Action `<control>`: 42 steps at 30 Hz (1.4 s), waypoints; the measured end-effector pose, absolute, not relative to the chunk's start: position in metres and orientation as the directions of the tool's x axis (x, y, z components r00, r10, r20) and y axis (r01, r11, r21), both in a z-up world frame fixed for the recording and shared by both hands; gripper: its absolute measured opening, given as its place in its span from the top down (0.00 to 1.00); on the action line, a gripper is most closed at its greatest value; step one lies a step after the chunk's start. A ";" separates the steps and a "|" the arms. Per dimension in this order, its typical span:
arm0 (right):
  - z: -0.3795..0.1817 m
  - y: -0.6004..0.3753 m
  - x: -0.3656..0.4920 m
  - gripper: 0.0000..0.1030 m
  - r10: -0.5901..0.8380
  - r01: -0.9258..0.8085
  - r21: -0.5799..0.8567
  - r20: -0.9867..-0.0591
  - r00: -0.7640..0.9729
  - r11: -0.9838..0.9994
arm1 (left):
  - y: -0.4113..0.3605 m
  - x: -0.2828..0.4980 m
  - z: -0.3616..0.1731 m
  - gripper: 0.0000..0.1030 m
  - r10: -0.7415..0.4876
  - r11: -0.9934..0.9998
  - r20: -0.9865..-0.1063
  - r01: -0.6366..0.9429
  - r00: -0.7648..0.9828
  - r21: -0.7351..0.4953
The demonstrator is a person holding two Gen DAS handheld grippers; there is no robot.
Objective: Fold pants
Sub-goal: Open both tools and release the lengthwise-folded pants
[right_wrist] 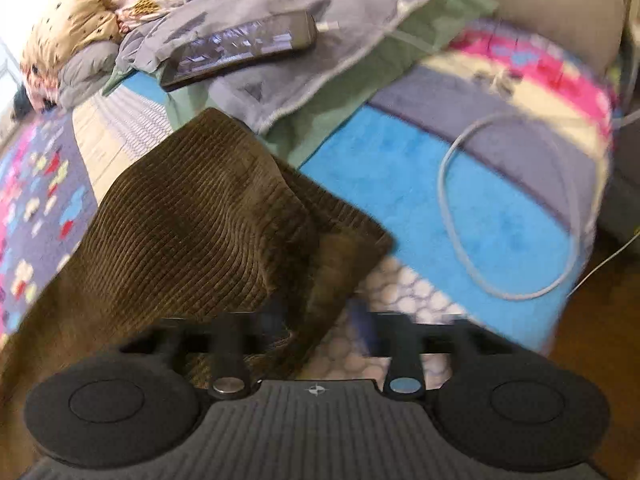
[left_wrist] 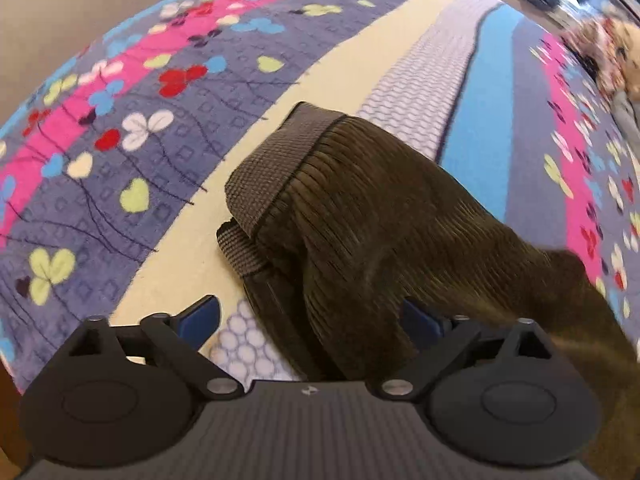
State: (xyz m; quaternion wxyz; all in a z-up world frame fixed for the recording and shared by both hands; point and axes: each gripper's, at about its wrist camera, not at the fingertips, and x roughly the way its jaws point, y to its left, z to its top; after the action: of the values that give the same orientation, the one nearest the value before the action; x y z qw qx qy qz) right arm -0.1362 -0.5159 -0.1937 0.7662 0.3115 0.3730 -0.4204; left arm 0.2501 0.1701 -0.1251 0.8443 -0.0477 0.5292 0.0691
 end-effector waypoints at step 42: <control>-0.085 -0.234 -0.042 0.01 0.031 0.225 0.159 -0.875 0.483 0.961 | -0.038 0.087 -0.091 0.00 0.030 0.881 -0.902 0.414 0.431 0.227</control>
State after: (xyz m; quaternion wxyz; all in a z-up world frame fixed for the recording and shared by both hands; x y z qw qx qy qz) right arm -0.0416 -0.2344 -0.0849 0.8517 0.1269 0.5053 -0.0568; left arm 0.0871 -0.0383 -0.0905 0.8184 0.2135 0.5205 -0.1173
